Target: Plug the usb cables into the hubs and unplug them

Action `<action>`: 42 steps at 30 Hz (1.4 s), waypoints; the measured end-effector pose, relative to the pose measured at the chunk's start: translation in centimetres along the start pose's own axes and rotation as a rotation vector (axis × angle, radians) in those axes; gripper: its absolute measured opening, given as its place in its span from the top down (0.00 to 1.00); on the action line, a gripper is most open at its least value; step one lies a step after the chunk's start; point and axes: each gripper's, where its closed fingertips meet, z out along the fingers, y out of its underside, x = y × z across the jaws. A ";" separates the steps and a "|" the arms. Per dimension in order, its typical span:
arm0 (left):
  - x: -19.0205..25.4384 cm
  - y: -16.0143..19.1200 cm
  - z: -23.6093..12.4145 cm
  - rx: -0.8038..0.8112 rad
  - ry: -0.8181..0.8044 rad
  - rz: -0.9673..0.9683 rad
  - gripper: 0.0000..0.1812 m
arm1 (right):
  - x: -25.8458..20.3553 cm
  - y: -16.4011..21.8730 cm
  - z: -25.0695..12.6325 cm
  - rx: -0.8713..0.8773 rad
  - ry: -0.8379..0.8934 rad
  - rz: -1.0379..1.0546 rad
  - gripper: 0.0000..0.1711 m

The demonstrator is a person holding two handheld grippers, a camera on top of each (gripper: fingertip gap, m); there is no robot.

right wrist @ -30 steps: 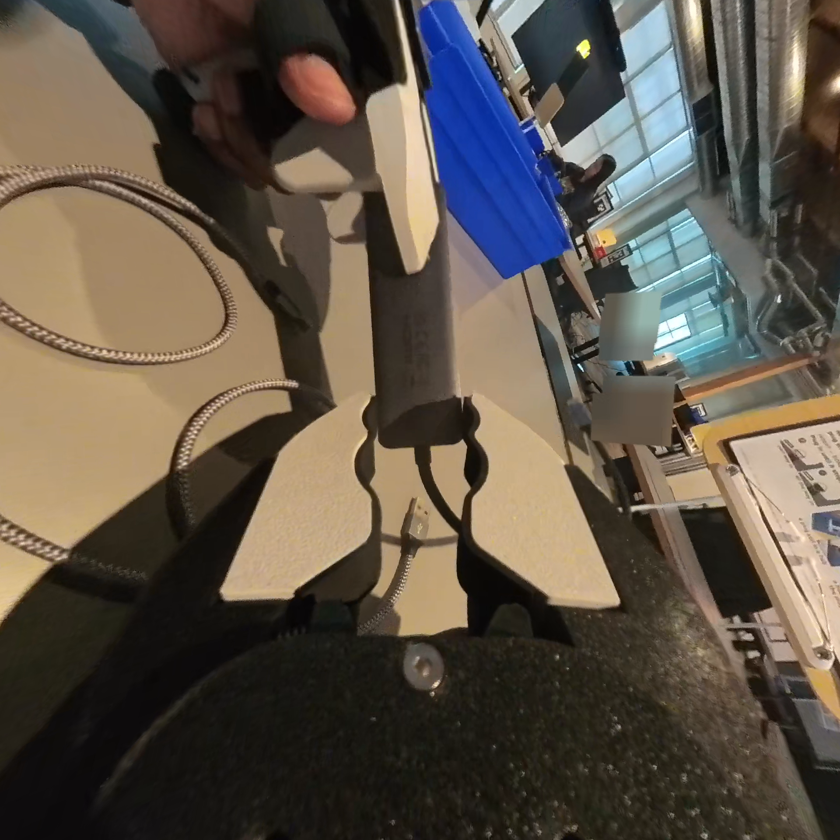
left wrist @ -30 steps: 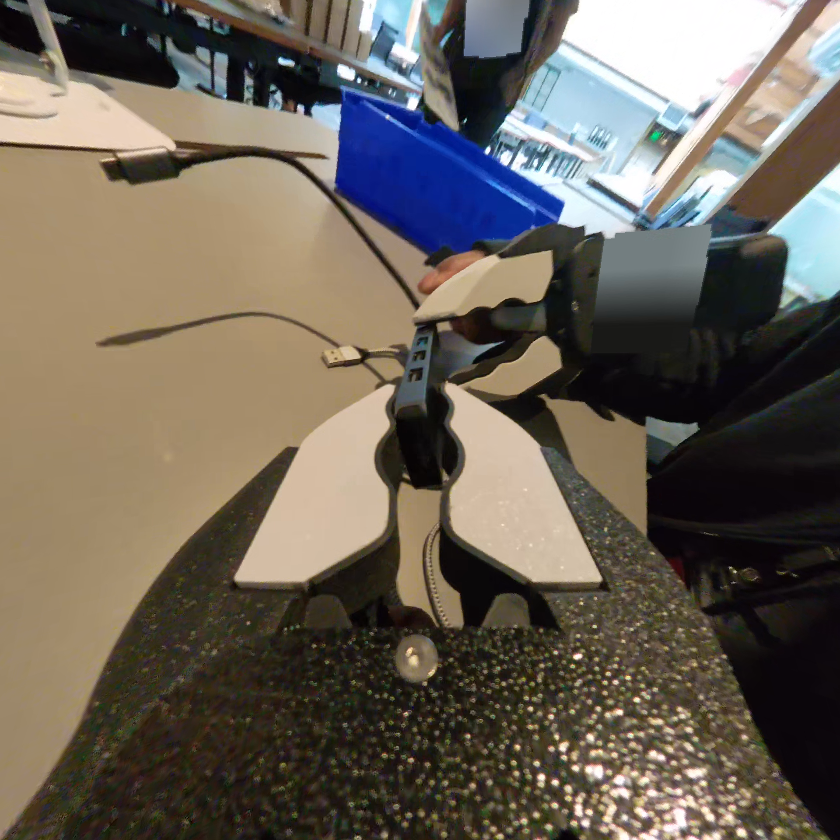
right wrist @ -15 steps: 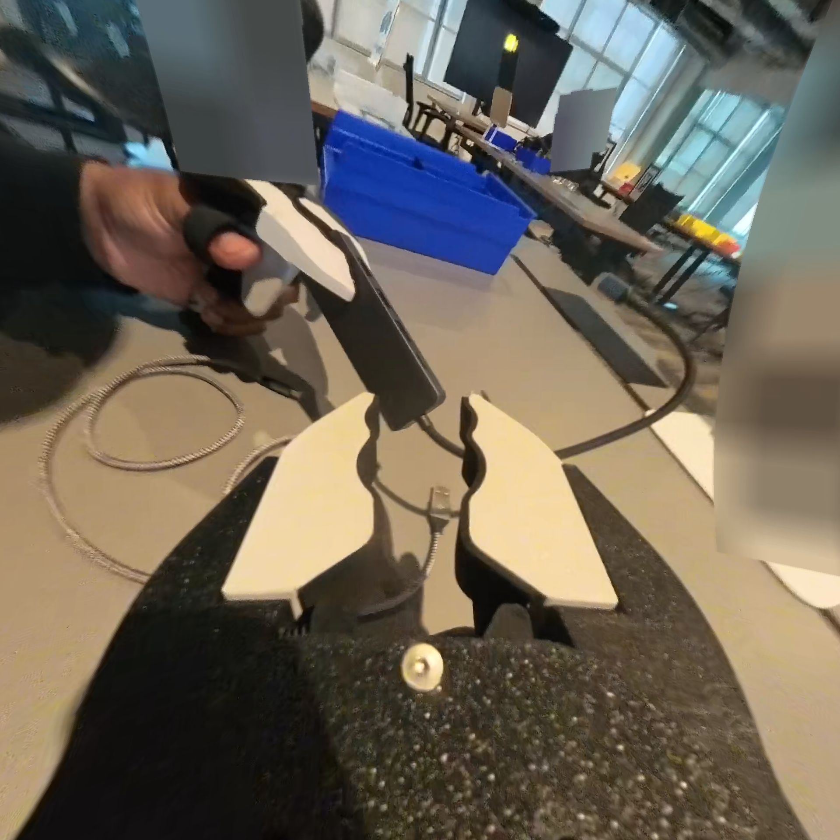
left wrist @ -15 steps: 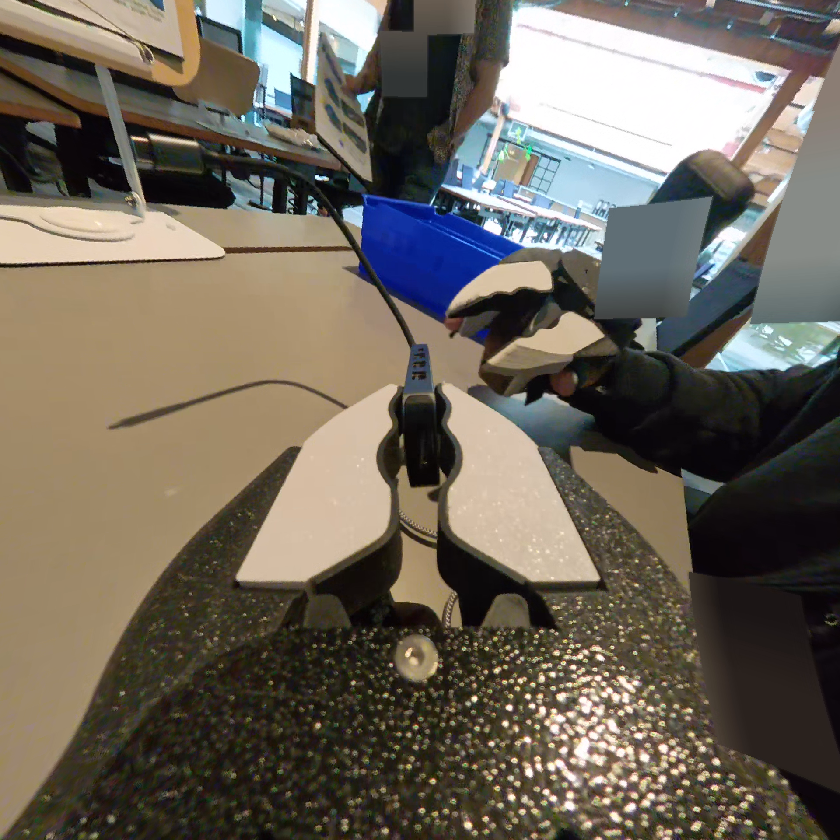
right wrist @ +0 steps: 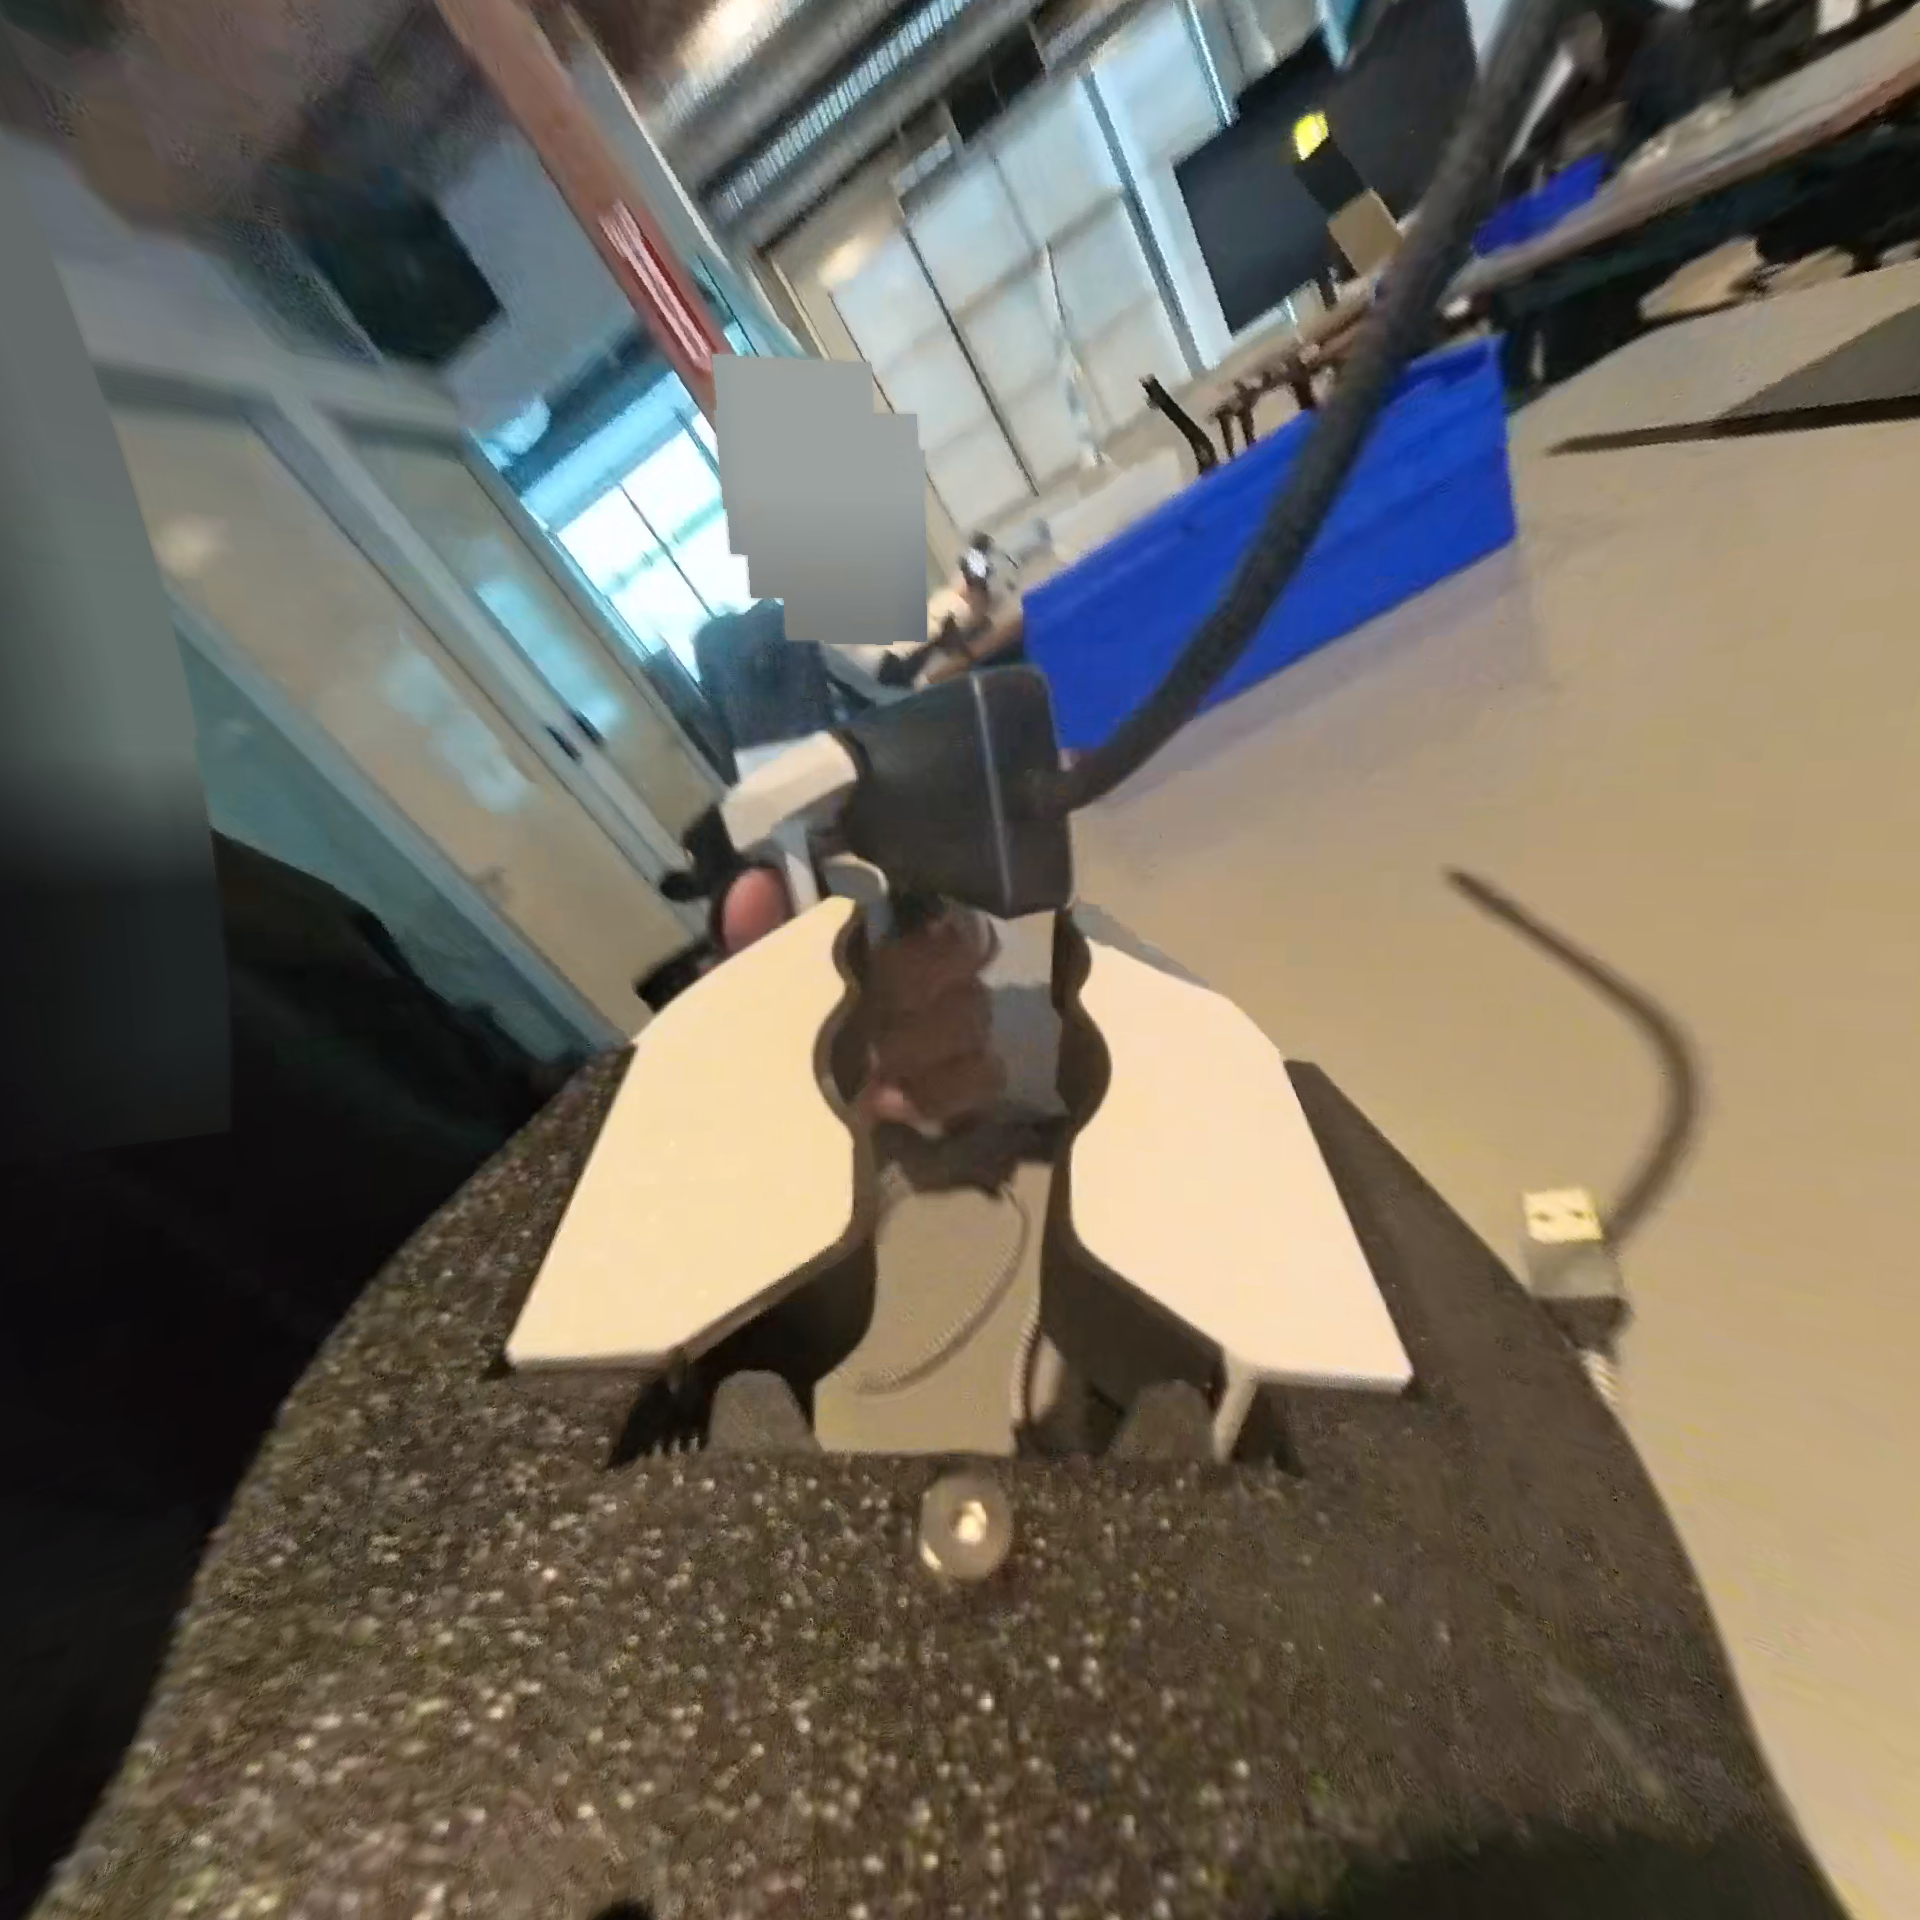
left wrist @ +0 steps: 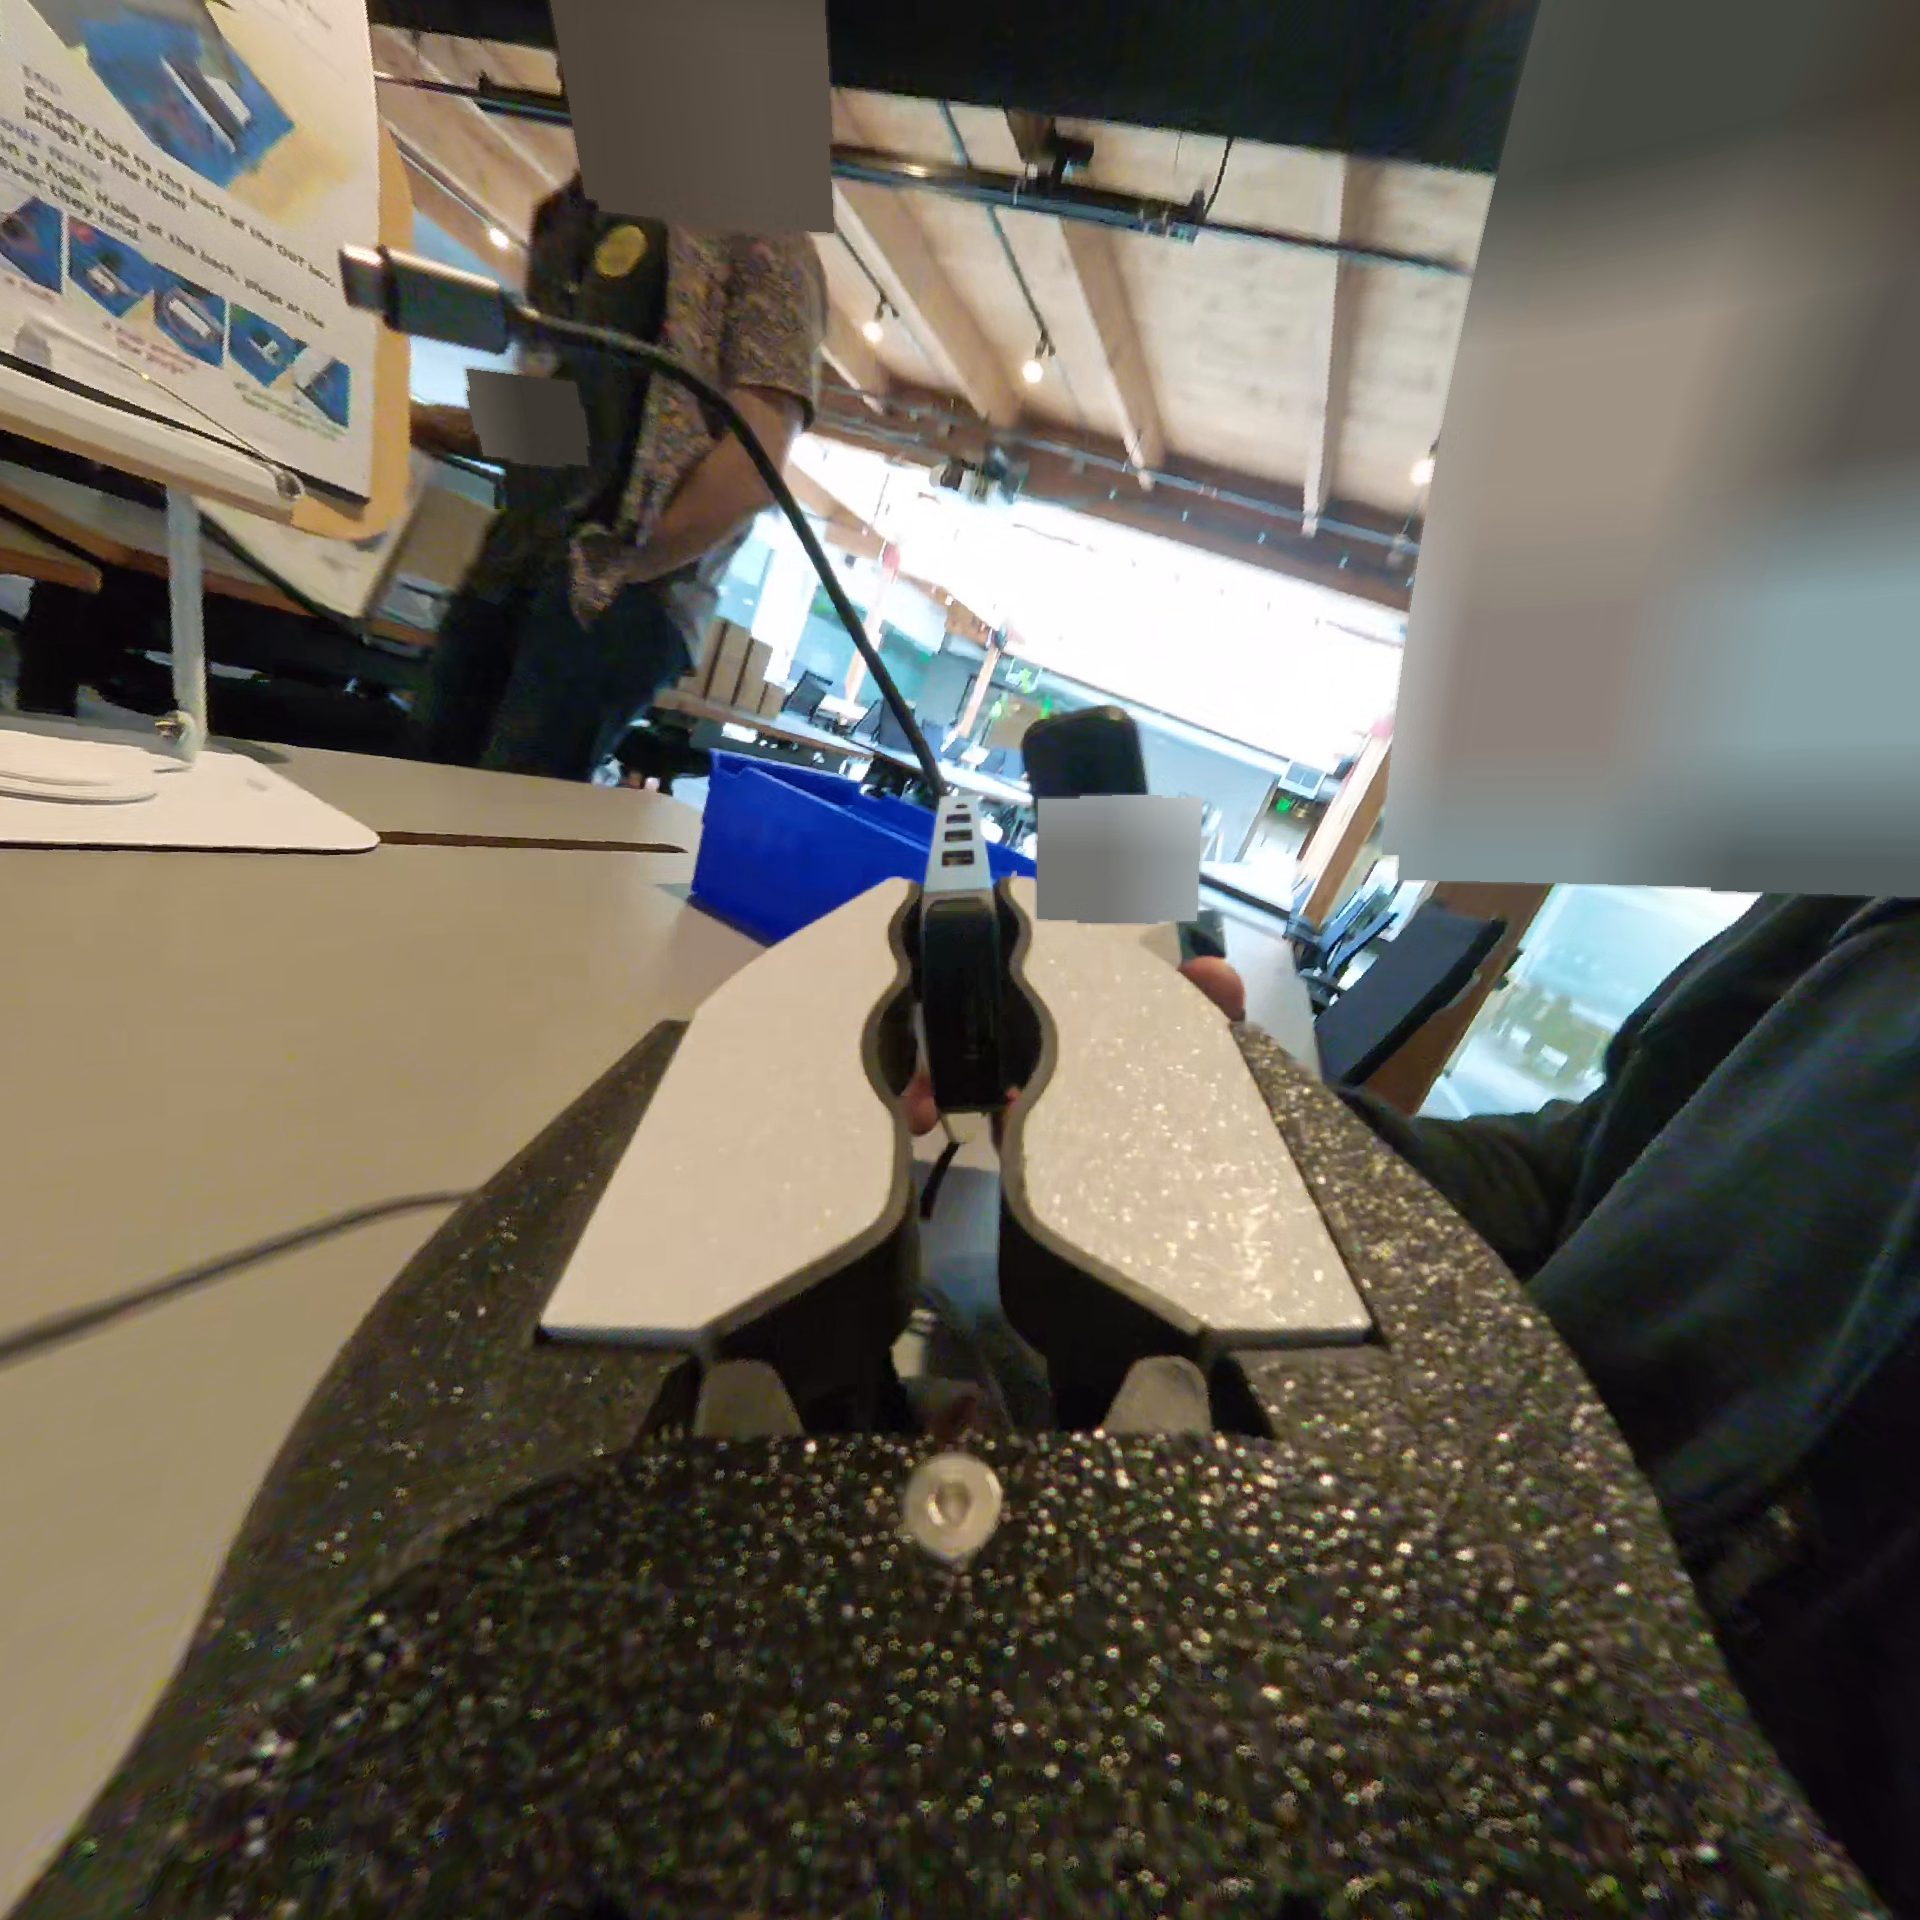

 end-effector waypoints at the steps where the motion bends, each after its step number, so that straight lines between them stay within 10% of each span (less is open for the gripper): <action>1: 0.2 -0.1 0.2 0.014 0.008 -0.026 0.94 | -0.2 -0.4 0.2 0.033 -0.020 0.033 0.81; 22: 0.9 0.0 2.4 0.248 -0.118 -0.179 0.93 | -0.8 -4.5 -0.4 0.484 -0.120 0.261 0.93; 32: -2.0 0.5 -2.5 -0.261 -0.382 0.092 0.78 | 1.4 -4.9 -2.9 0.346 0.065 0.072 0.94; 42: -4.4 8.8 -9.5 -0.993 -0.576 0.226 0.81 | 2.5 -3.9 -4.4 0.277 0.160 -0.004 0.93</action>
